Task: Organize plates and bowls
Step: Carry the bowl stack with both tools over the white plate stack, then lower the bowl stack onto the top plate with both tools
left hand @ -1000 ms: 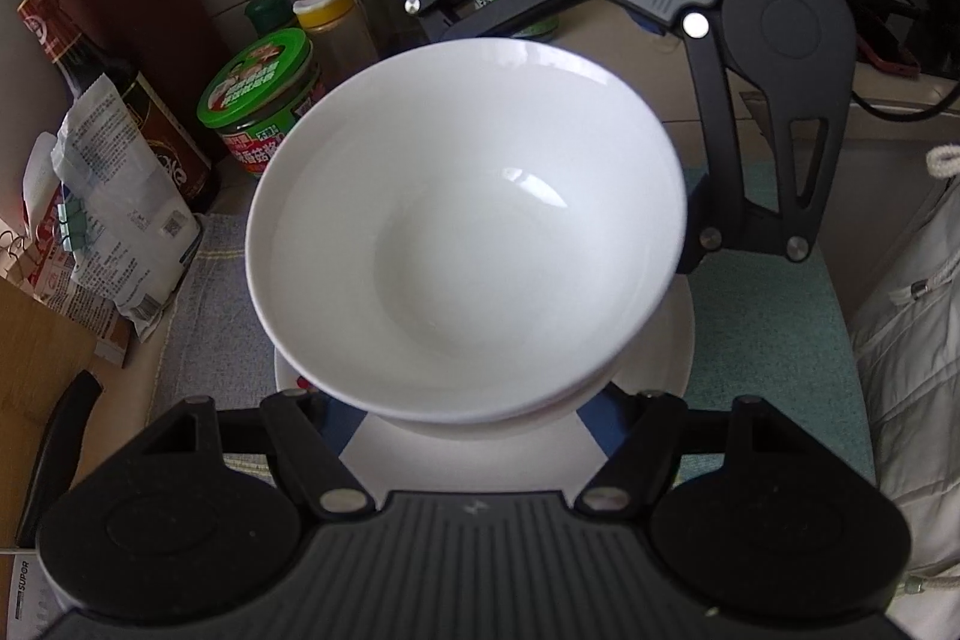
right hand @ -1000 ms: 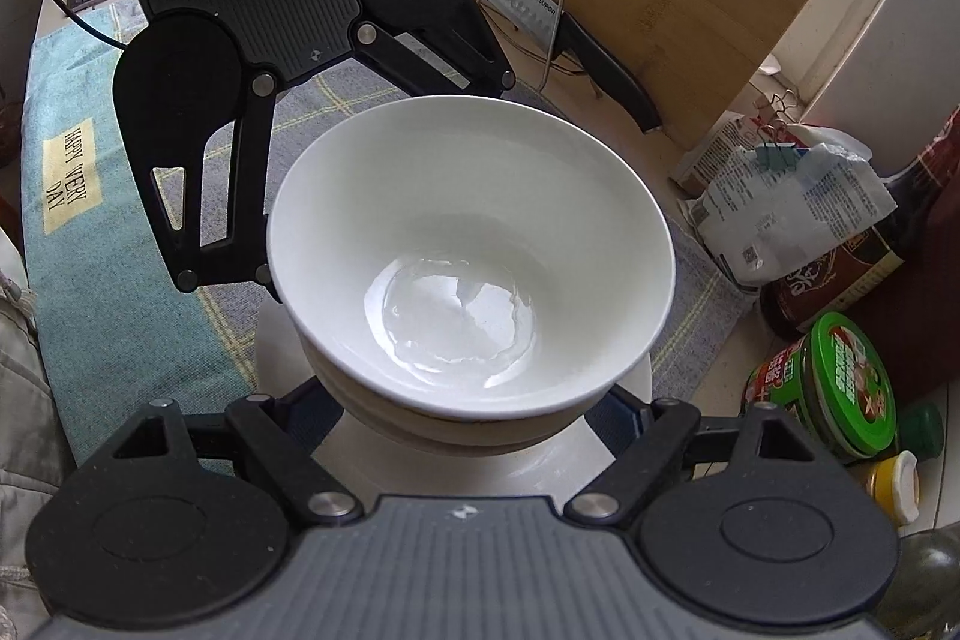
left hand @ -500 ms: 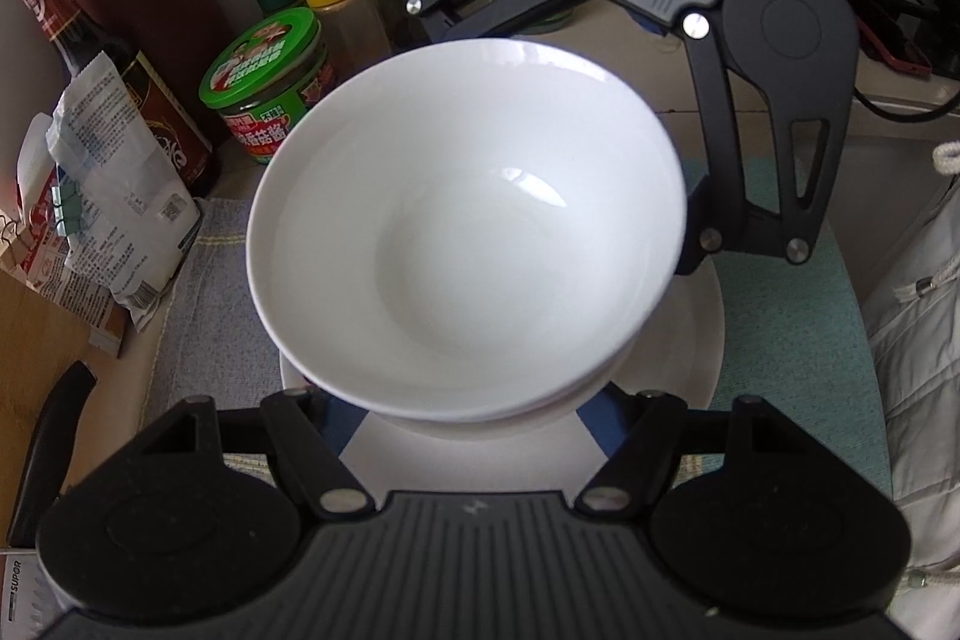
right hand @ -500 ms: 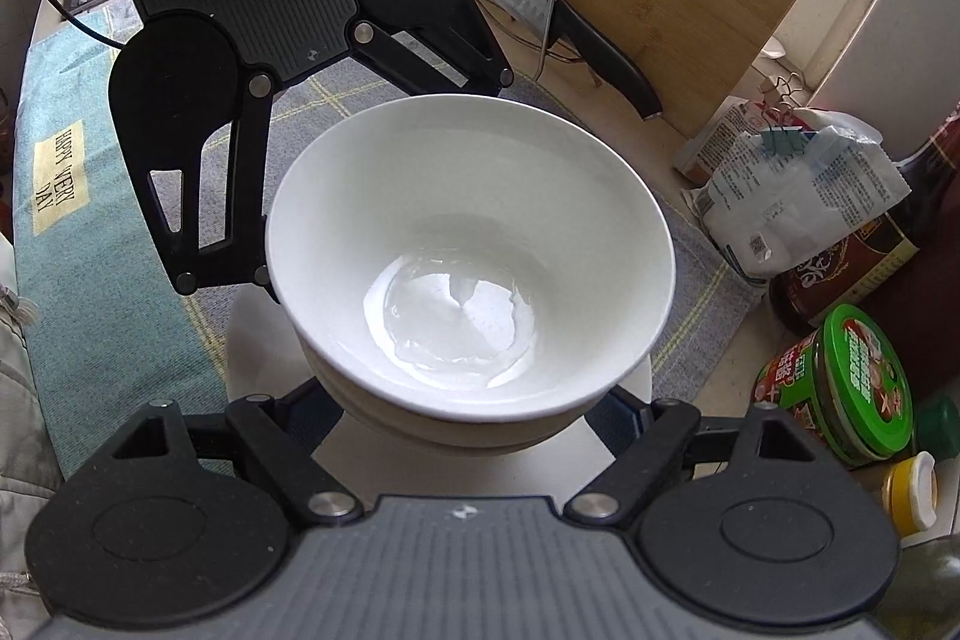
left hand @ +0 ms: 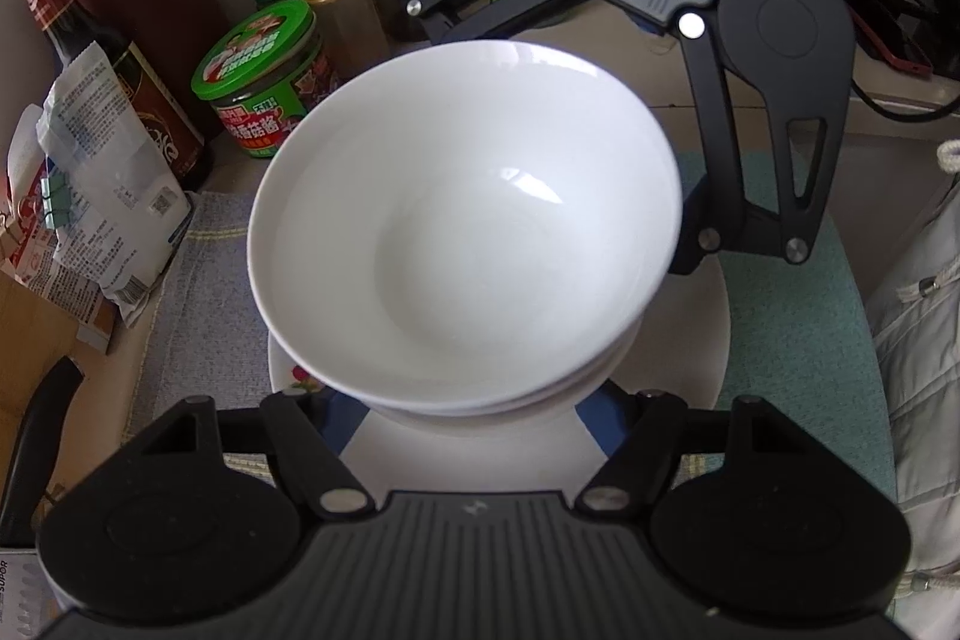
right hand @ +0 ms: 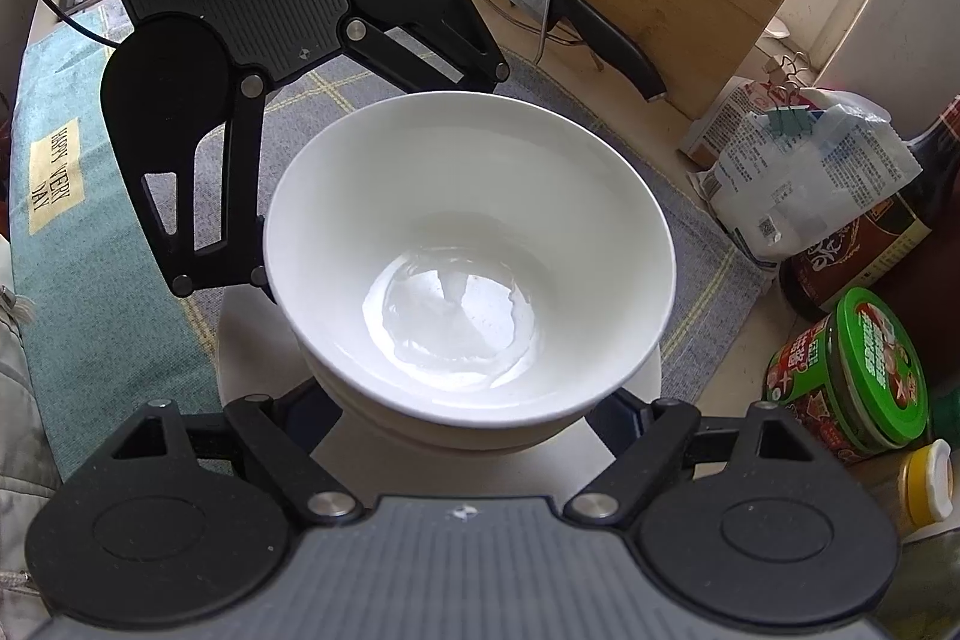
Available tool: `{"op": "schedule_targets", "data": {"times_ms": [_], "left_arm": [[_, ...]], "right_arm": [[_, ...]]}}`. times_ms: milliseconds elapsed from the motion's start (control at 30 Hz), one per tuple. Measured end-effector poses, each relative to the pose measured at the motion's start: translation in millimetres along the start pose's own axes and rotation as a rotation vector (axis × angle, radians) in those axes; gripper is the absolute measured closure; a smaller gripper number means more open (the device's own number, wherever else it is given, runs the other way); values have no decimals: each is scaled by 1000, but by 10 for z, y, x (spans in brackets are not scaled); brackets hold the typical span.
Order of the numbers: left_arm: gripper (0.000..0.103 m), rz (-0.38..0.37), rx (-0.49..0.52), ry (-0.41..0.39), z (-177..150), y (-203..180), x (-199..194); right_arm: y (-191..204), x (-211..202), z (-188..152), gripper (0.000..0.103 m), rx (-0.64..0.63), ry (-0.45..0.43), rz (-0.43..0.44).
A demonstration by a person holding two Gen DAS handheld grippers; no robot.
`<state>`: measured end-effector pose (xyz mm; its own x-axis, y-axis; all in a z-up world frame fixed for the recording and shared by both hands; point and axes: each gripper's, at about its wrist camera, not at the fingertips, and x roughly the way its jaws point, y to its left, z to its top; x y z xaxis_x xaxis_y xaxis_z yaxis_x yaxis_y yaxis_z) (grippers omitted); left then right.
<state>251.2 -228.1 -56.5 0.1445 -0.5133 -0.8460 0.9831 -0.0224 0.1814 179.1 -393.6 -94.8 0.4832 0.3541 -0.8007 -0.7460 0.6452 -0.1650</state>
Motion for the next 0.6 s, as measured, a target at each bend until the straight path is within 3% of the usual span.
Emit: {"op": "schedule_targets", "data": {"times_ms": [367, 467, 533, 600], "left_arm": [[28, 3, -26, -4, -2, 12, 8], [28, 6, -27, -6, -8, 14, 11], [14, 24, -21, -39, -14, 3, -34], [8, 38, -15, -83, -9, 1, -104]], "right_arm": [[32, -12, -5, 10, 9, -8, -26], [37, -19, 3, 5, 13, -18, -24], [50, -15, 7, 3, 8, -15, -29], [67, -10, 7, 2, 2, -13, -36]]}}
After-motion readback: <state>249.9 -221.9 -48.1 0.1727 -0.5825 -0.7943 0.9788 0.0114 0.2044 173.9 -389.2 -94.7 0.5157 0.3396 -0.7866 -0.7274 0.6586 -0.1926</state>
